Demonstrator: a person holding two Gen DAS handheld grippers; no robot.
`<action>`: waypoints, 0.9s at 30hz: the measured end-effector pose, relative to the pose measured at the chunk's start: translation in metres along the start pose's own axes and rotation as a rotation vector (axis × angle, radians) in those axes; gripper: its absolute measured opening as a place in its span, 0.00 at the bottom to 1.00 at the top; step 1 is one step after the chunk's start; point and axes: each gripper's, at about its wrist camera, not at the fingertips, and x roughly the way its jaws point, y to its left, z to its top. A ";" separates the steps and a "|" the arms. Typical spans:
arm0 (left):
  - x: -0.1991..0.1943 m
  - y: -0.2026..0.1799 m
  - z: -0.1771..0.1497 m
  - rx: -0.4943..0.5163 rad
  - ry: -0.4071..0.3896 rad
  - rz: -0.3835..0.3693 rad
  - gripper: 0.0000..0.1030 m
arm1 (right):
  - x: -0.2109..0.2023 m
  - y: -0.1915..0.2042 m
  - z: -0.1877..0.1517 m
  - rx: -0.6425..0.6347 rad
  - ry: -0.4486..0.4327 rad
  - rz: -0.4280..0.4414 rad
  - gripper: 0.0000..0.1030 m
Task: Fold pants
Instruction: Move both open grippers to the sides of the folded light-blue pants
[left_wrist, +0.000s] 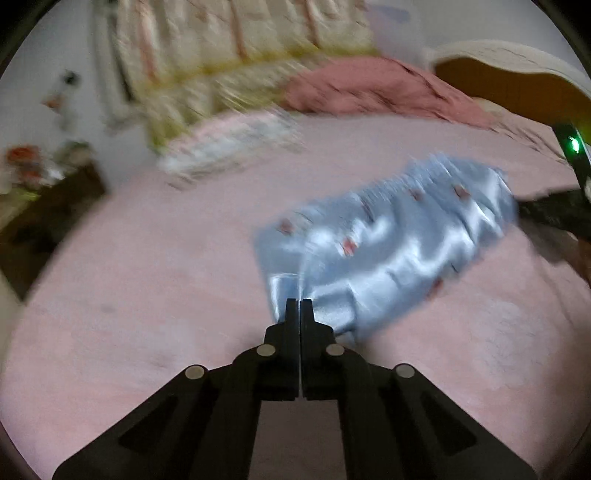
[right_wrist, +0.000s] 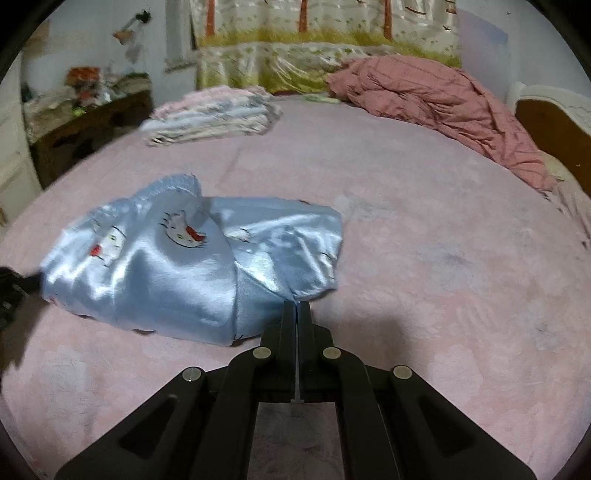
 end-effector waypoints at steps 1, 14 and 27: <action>-0.004 0.005 0.000 -0.026 -0.014 0.001 0.00 | 0.006 -0.001 0.000 0.006 0.025 -0.064 0.00; -0.018 0.018 -0.001 -0.070 -0.058 -0.096 0.28 | -0.037 -0.012 -0.006 0.052 -0.158 0.097 0.18; 0.013 -0.004 -0.005 -0.025 0.150 -0.244 0.20 | -0.038 0.043 -0.019 -0.116 -0.077 0.299 0.28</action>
